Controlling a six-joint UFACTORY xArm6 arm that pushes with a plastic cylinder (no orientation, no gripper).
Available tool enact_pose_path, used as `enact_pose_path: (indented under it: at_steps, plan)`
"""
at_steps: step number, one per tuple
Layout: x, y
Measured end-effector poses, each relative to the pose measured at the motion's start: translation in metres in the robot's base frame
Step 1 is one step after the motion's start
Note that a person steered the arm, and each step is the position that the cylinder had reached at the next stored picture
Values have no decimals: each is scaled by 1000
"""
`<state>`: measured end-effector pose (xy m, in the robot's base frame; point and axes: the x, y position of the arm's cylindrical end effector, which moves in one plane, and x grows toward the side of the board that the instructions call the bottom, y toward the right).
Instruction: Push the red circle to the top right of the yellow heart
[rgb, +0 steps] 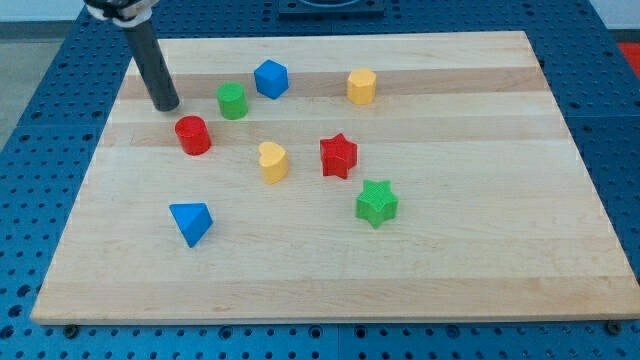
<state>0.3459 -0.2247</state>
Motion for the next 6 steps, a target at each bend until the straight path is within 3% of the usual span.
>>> enact_pose_path:
  at_steps: [3, 6]
  plan:
    - [55, 19]
    - [50, 117]
